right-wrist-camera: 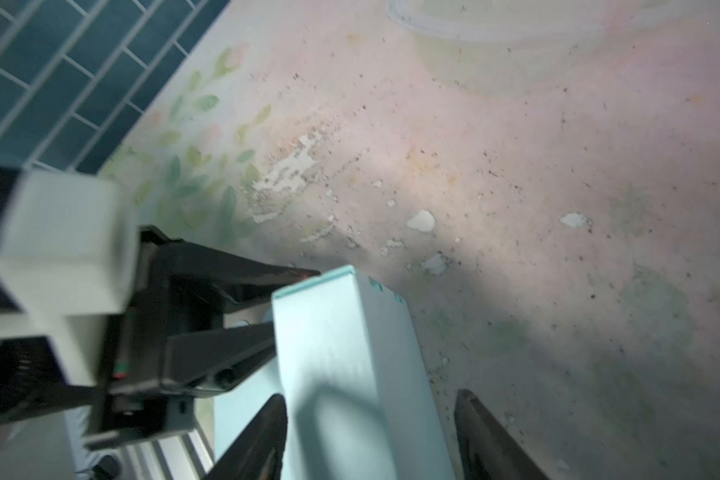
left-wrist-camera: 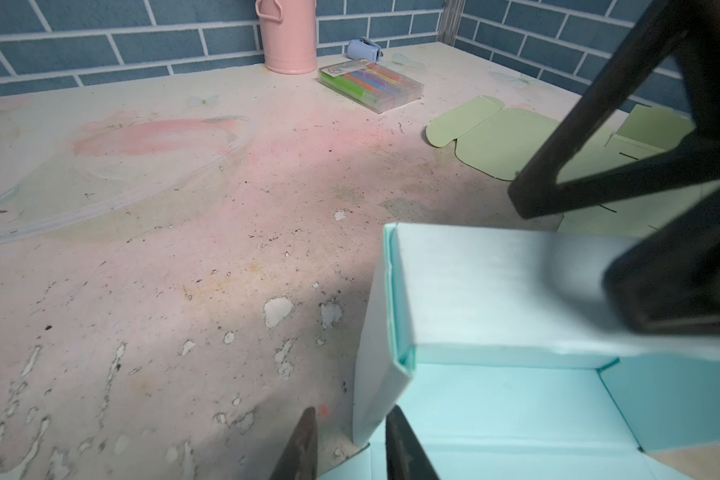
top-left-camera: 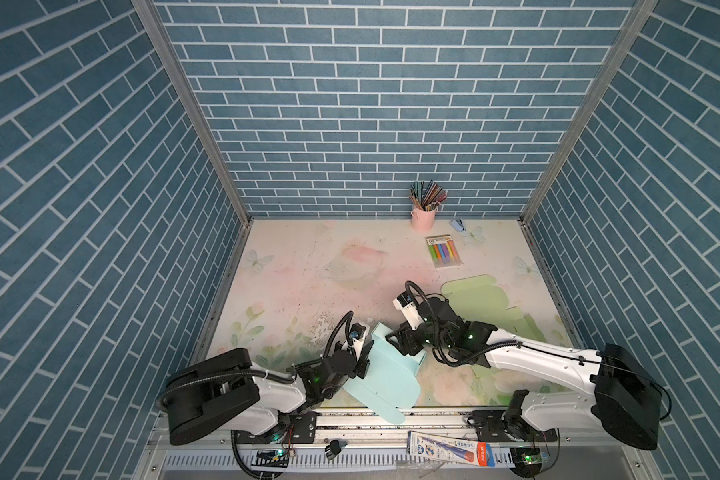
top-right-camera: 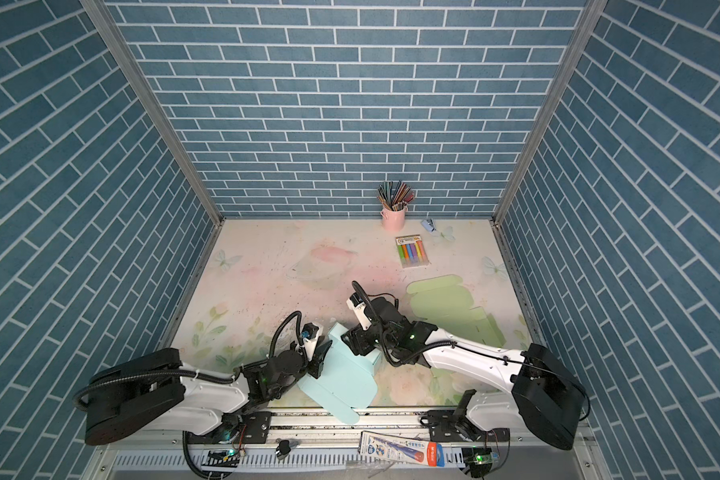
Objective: Fold the paper box
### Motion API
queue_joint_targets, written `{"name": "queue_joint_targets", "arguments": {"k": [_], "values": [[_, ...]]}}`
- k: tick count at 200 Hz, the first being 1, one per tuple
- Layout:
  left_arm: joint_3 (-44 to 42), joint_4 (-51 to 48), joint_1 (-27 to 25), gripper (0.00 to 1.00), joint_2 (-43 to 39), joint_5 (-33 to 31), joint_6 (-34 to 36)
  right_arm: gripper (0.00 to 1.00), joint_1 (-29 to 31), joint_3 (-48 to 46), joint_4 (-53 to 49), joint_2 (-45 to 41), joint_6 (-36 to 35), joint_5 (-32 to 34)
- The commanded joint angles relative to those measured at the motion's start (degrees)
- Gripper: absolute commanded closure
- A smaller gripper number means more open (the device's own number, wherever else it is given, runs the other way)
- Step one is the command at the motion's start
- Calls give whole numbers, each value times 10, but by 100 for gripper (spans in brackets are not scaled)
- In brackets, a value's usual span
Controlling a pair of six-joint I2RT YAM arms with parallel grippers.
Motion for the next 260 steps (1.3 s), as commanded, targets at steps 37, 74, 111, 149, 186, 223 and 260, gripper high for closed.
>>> {"name": "queue_joint_targets", "arguments": {"k": [37,74,111,149,186,223,260], "values": [[-10,-169,-3,66,-150,-20,-83,27,15,32,-62,30,-54,59],[-7,-270,-3,65,-253,-20,-104,26,15,33,-48,9,-56,38],[-17,-327,-3,64,-331,-33,-116,24,15,33,-28,-10,-53,11],[-18,-348,-2,64,-374,-40,-117,19,37,47,-47,7,-71,39],[0,-358,14,60,-398,-23,-129,19,58,82,-104,52,-90,89],[48,-438,55,57,-428,-12,-151,24,56,86,-114,60,-78,124],[98,-512,100,55,-422,20,-163,32,30,82,-105,62,-81,104]]}}
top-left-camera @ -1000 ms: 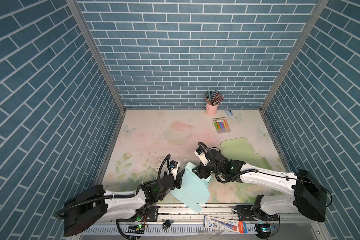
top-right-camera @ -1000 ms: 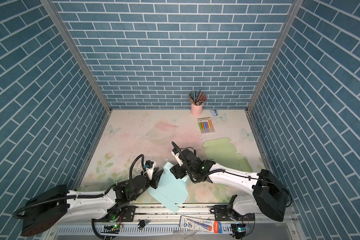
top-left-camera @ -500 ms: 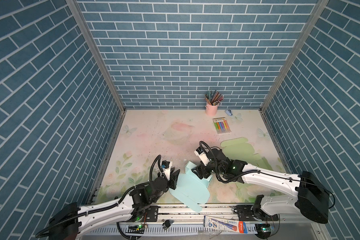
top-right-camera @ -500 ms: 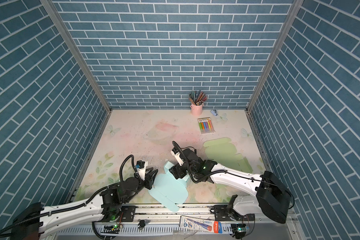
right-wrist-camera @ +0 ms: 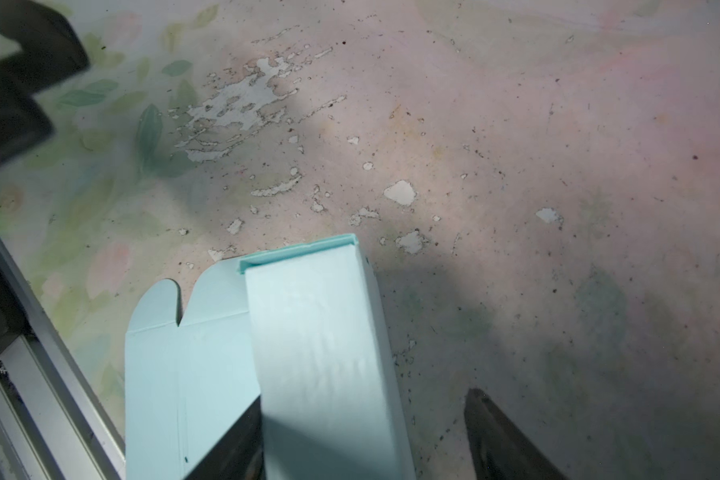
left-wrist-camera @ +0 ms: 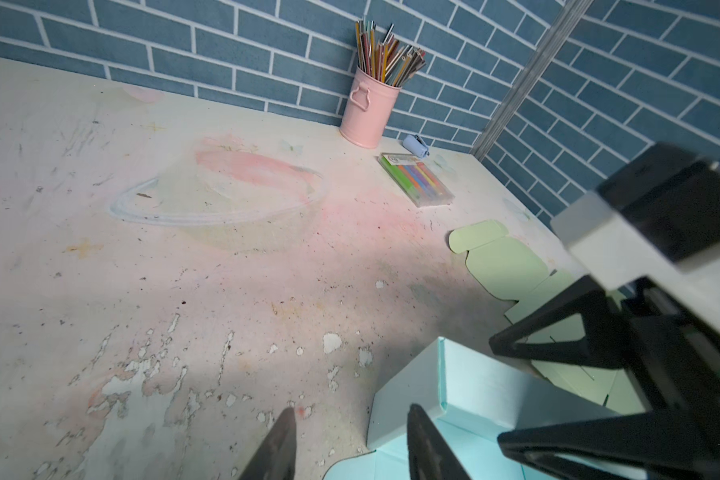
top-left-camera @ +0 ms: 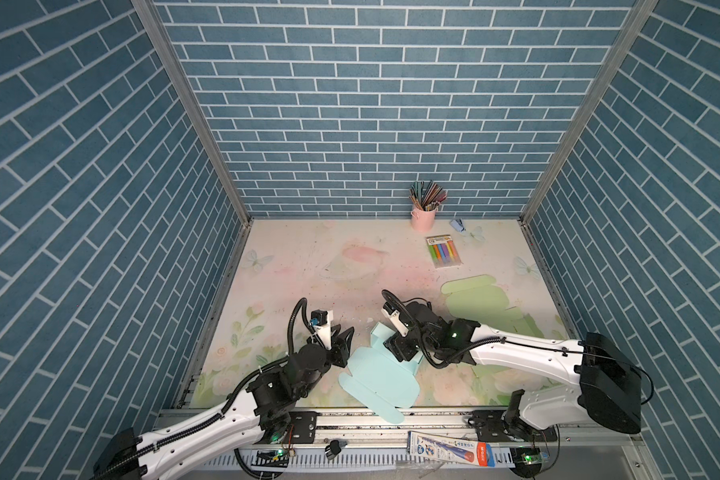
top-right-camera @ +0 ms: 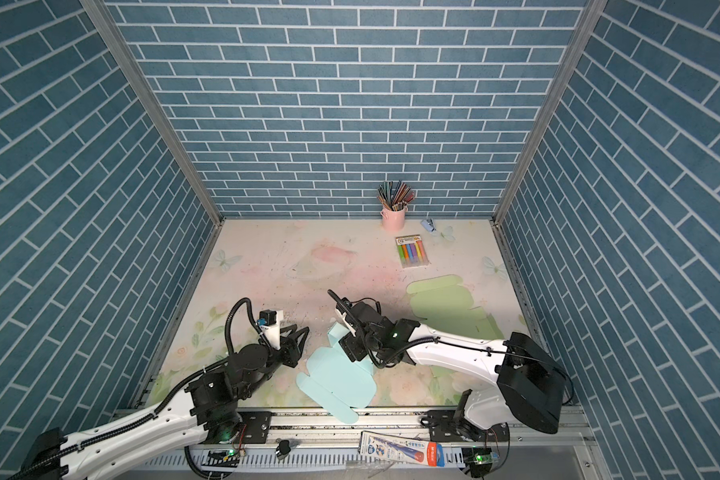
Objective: Fold the paper box
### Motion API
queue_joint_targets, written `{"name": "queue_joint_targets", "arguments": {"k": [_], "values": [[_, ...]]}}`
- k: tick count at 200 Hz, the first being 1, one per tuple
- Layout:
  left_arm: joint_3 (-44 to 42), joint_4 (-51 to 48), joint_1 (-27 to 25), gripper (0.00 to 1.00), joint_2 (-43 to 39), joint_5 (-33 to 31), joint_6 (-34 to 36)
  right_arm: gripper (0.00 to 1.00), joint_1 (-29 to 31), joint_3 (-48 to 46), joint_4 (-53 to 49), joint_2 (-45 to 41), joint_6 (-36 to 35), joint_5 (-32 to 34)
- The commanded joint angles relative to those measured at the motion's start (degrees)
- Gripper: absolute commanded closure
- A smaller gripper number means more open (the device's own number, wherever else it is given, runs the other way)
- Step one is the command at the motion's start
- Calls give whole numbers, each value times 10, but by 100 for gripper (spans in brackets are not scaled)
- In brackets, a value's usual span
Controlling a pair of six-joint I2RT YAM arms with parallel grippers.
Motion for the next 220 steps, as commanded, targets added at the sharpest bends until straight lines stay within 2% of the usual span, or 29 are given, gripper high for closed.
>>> {"name": "queue_joint_targets", "arguments": {"k": [1,27,45,69,107,138,200,220], "values": [[36,-74,23,55,4,17,-23,32,-18,8,-9,3,-10,1],[80,-137,46,54,41,22,-44,36,-49,-8,16,-14,-3,-43],[112,-182,70,53,81,53,-53,38,-74,-21,35,-25,5,-78],[131,-187,71,51,94,67,-59,42,-121,-54,80,-41,26,-147],[126,-169,74,36,81,104,-75,45,-179,-94,121,-68,52,-203],[108,-146,74,12,87,146,-96,46,-239,-139,171,-93,85,-264],[32,-22,74,11,104,240,-174,48,-340,-215,272,-119,146,-375],[7,49,72,11,125,266,-203,48,-352,-220,277,-122,147,-383]]}}
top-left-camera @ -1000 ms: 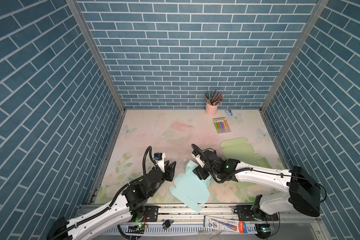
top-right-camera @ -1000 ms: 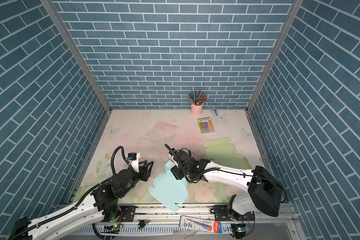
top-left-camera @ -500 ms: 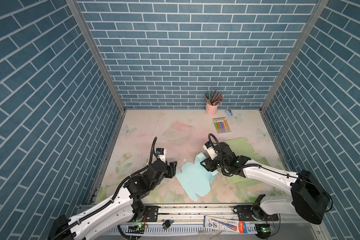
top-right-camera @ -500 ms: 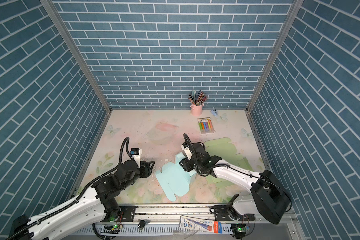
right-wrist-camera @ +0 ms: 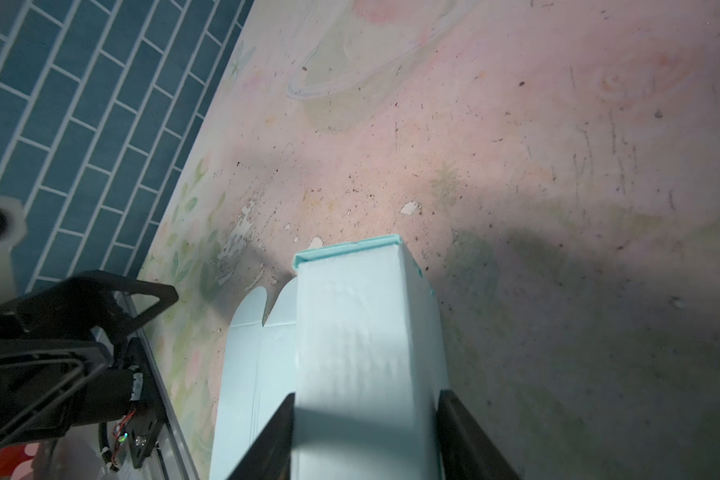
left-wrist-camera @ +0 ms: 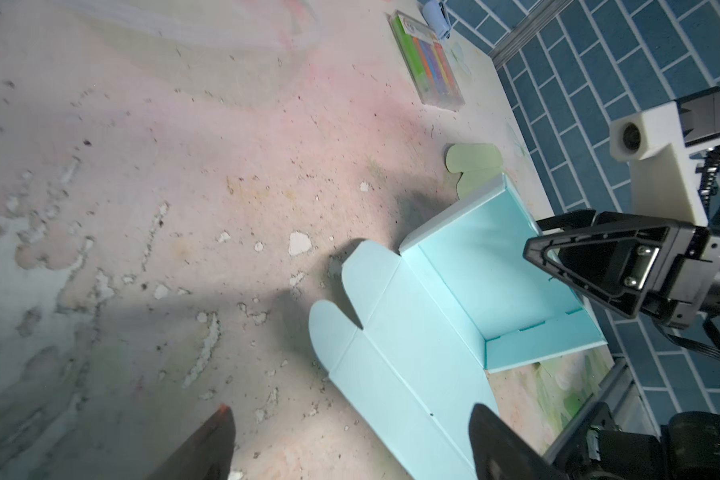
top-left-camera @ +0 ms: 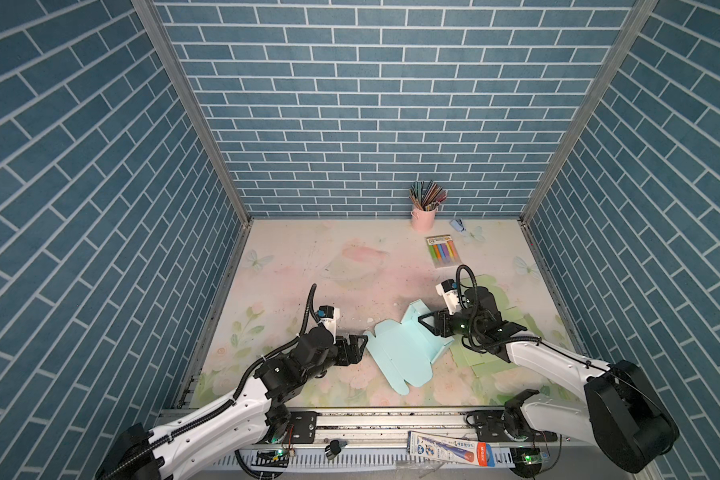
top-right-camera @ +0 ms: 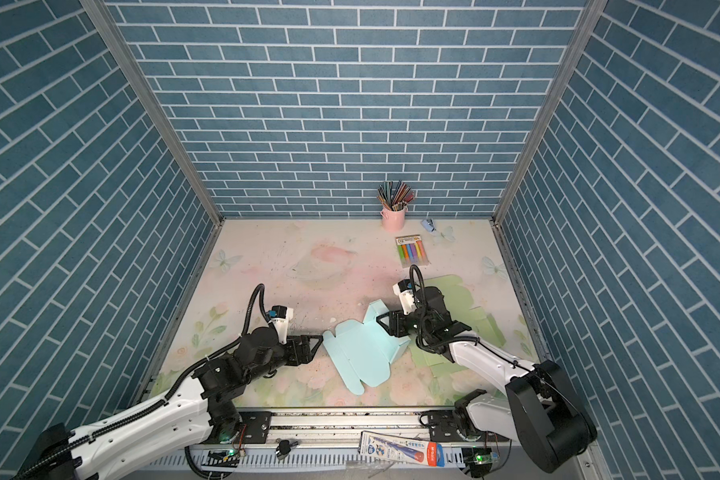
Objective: Fold the paper box
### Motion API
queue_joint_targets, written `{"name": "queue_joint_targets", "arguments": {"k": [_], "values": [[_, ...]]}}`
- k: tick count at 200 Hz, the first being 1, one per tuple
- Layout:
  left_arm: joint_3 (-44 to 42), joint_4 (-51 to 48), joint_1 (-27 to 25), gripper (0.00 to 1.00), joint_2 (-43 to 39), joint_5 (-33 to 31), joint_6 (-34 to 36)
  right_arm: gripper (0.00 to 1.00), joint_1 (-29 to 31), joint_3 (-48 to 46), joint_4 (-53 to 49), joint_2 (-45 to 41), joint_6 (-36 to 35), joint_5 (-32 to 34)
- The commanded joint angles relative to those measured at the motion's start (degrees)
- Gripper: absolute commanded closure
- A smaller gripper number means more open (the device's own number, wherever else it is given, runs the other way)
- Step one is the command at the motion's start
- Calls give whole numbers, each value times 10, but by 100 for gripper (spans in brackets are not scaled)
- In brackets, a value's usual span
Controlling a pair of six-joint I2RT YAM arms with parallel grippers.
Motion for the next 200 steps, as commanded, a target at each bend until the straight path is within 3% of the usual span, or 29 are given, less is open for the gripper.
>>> {"name": "queue_joint_targets", "arguments": {"k": [1,77,103,155,187,200], "values": [[-26,103,1,11,20,44,-53,48,-13,-7,43,-11,28,-48],[-38,337,-59,13,207,60,-118,48,-27,-30,60,-7,26,-59],[-32,379,-62,34,249,61,-124,48,-26,-35,67,-12,26,-72],[-24,366,-62,73,260,31,-140,46,-25,-45,57,-38,8,-74],[-26,361,-57,83,262,16,-147,43,-13,-41,32,-64,-12,-60],[-25,351,-49,88,259,19,-146,37,1,-28,-2,-80,-29,-34]]}}
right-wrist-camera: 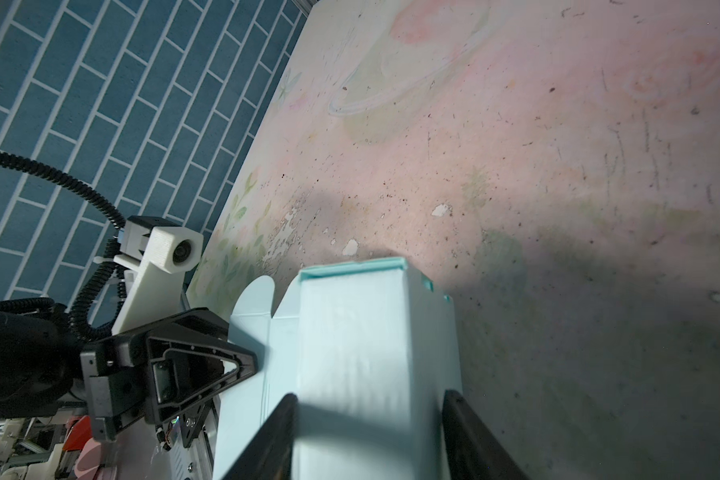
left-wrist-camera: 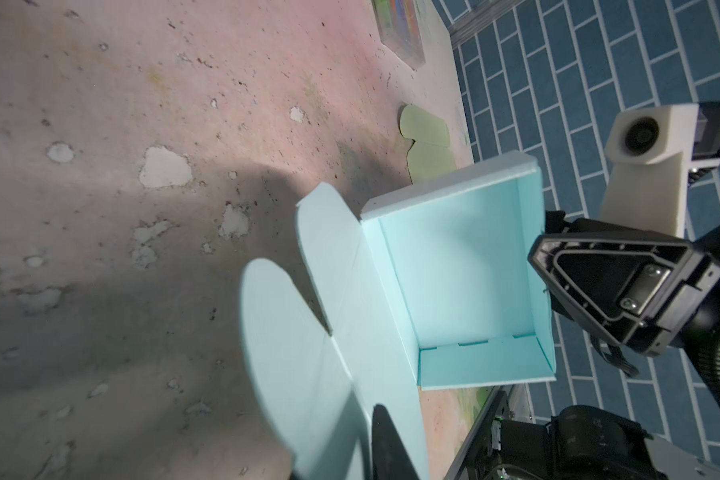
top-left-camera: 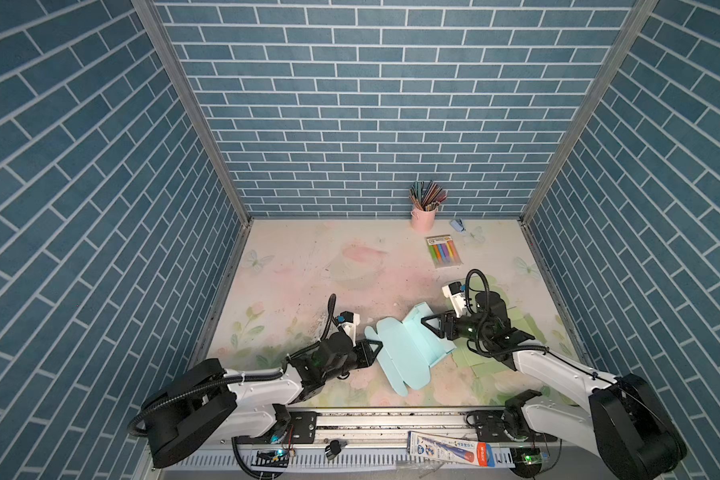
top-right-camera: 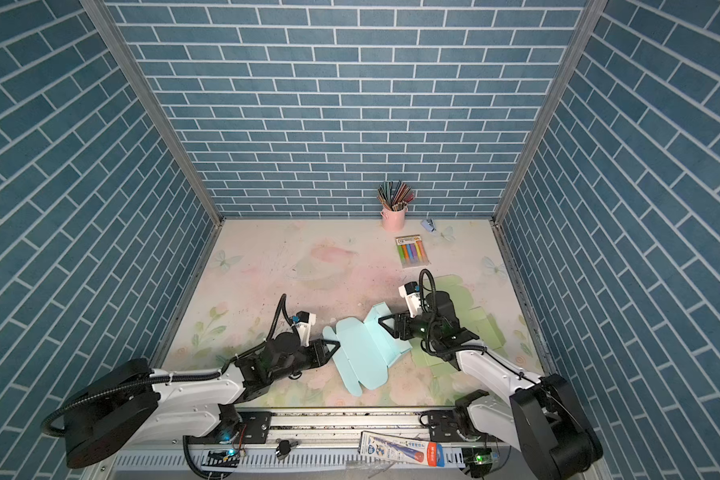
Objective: Fold the paper box
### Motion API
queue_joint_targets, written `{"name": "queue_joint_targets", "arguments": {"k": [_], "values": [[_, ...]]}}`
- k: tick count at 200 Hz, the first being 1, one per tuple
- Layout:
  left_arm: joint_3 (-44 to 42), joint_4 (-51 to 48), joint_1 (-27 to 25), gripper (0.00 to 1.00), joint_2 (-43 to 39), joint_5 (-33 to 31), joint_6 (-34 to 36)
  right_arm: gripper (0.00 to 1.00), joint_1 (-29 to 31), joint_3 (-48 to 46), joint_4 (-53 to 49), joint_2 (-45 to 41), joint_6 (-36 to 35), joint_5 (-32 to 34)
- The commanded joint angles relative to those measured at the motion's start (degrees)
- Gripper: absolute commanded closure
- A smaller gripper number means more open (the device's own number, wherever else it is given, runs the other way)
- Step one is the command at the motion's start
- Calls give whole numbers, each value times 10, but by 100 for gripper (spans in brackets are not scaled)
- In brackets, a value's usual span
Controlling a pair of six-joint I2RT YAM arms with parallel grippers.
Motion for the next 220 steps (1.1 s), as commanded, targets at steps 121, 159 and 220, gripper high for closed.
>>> {"name": "queue_joint_targets", "arguments": {"k": [121,159,220], "values": [[386,-620,122,100,-78,119,421,15,38,-7,36,-231,-122,96],[538,-775,121,100,-15,148,531,17,38,2,228,-171,-216,4],[676,-913,95,100,45,153,623,19,38,85,341,40,-344,-193]]}}
